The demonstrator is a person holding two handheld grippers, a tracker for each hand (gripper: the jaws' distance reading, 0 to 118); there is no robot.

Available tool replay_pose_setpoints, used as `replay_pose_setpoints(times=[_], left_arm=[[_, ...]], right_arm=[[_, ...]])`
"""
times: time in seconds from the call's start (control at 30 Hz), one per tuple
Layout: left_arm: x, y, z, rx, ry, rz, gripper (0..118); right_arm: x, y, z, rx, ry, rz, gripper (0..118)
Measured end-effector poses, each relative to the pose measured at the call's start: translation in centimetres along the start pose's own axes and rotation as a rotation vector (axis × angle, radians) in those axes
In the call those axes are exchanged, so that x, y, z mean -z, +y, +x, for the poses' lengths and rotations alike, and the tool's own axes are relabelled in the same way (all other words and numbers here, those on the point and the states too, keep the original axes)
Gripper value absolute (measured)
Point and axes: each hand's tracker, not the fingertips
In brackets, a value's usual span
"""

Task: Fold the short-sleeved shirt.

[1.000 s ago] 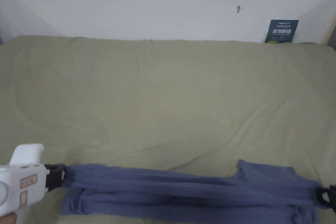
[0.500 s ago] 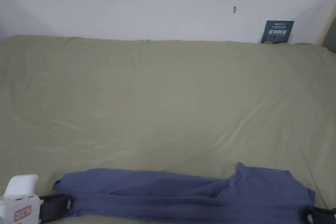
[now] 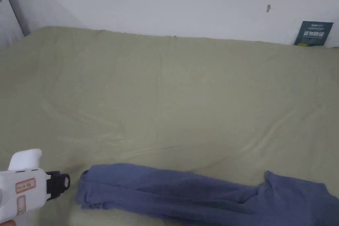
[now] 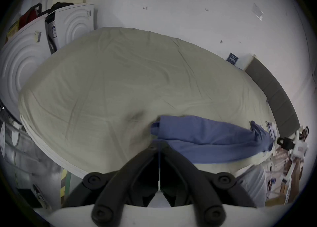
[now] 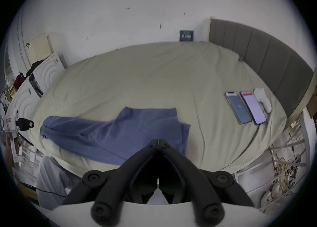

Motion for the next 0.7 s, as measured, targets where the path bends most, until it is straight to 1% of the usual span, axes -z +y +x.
replay_pose_setpoints(times=[0.03,0.07,0.1,0.17,0.23,0.27,0.3,0.33,0.37,0.4,0.43,0.47,0.5,0.53,0.57,0.6,0.7], left_arm=[[0.5,-0.2,-0.4,-0.028,-0.035,0.006,0],[0.8,-0.1,-0.8,-0.041,-0.041,-0.005,0],[1.0,0.1,-1.2,-0.051,-0.056,-0.020,0],[1.6,0.4,-2.1,-0.067,-0.147,-0.038,0],[2.5,0.8,-3.0,-0.114,-0.216,-0.080,0],[3.0,0.9,-3.5,-0.130,-0.245,-0.090,9],[3.6,1.2,-3.8,-0.160,-0.302,-0.114,52],[4.2,1.4,-4.2,-0.187,-0.344,-0.144,114],[5.0,1.5,-4.3,-0.194,-0.401,-0.182,117],[6.2,1.6,-4.4,-0.180,-0.420,-0.209,114],[7.1,1.5,-4.7,-0.278,-0.468,-0.126,114],[8.0,1.6,-4.8,-0.244,-0.475,-0.192,114],[9.1,1.4,-4.8,-0.279,-0.477,-0.236,114],[10.1,1.1,-4.7,-0.287,-0.507,-0.245,114],[9.5,1.7,-4.6,-0.286,-0.522,-0.245,113],[9.8,1.9,-4.4,-0.267,-0.519,-0.254,113],[12.4,2.0,-4.0,-0.266,-0.593,-0.286,113]], right_arm=[[-0.2,-0.1,-1.0,-0.003,0.000,0.013,1],[-0.6,-0.3,-0.8,0.006,0.014,0.029,1],[-1.0,-0.3,-1.2,-0.002,0.017,0.040,1],[-1.5,-0.5,-2.3,-0.010,0.026,0.056,1],[-1.6,-0.7,-3.0,-0.011,0.044,0.056,1],[-1.8,-0.9,-3.2,0.002,0.058,0.063,1],[-1.9,-0.9,-3.4,0.007,0.082,0.058,1],[-2.1,-0.9,-4.4,-0.005,0.085,0.047,1],[-2.1,-1.0,-4.9,-0.003,0.100,0.040,1],[-2.1,-1.2,-5.3,-0.002,0.116,0.038,1],[-2.1,-1.3,-5.7,-0.010,0.124,0.023,1],[-2.1,-1.4,-6.3,-0.022,0.125,0.014,1],[-2.2,-1.6,-6.7,-0.024,0.127,0.014,1],[-2.2,-1.7,-7.0,-0.021,0.144,0.005,1],[-2.3,-1.8,-7.2,-0.014,0.150,0.000,1],[-2.3,-1.8,-7.5,-0.013,0.154,-0.003,1],[-2.3,-2.0,-8.0,-0.012,0.158,-0.012,1]])
